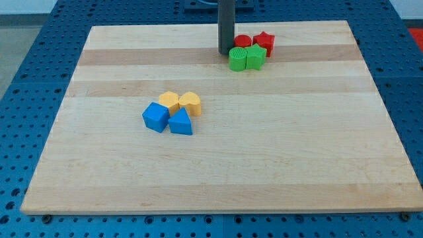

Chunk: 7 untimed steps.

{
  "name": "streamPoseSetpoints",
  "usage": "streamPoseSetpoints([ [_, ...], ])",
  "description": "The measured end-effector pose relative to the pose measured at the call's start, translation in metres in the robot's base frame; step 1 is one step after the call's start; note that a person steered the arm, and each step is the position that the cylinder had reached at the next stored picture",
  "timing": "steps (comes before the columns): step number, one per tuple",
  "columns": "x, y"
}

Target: Place the blue triangle close to the green blocks

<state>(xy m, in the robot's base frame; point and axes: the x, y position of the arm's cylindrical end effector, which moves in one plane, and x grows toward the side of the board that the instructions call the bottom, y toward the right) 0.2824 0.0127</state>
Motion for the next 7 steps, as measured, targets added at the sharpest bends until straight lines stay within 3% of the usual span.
streamPoseSetpoints([
  [2, 0.0, -0.036],
  [5, 0.006, -0.194],
  [7, 0.089, -0.209],
])
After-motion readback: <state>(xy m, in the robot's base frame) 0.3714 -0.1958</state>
